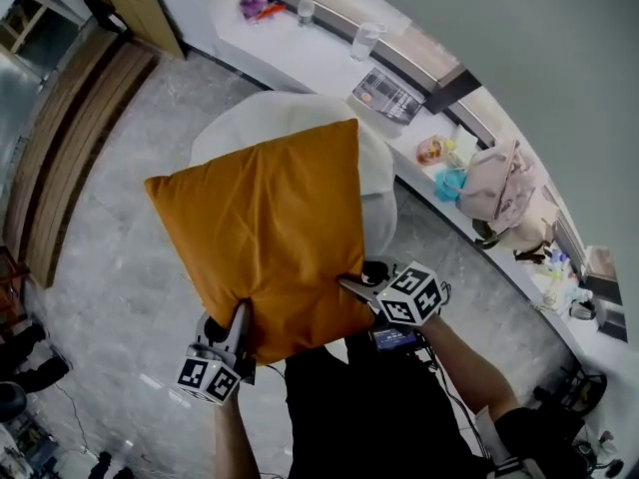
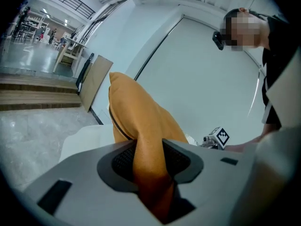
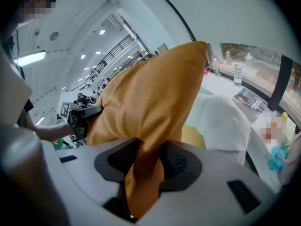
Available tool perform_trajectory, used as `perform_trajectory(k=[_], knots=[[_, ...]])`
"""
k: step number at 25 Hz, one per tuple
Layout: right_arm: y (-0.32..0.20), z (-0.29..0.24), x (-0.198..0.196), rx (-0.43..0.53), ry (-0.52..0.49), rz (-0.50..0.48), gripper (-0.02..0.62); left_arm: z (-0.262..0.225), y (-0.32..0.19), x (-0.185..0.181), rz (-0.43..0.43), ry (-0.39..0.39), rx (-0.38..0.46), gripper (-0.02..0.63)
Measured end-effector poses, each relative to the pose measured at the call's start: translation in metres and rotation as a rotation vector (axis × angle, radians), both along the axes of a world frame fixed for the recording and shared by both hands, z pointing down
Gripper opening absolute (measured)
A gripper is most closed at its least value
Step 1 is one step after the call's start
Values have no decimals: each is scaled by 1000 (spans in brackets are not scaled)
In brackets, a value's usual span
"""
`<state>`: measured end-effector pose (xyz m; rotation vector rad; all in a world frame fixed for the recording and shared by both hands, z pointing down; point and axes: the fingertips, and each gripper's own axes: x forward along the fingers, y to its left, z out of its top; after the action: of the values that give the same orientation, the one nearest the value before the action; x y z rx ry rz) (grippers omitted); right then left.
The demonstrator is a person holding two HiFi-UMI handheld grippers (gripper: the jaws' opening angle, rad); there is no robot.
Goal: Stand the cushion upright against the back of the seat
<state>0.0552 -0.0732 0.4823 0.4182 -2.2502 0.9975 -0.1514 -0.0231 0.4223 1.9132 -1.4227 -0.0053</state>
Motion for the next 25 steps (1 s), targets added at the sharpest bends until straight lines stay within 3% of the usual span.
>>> perform_trajectory(k=[14,19,25], knots=[[-10,80,4,-26,65,-8,164,94,-4,4,3,62,-119,160],[-16,114,2,-37,85,-2,164,132,-7,3,60,76,-145,155],[-21,155,-6,-46,97,24,163,182,-17,-9,70,117,-180,153]])
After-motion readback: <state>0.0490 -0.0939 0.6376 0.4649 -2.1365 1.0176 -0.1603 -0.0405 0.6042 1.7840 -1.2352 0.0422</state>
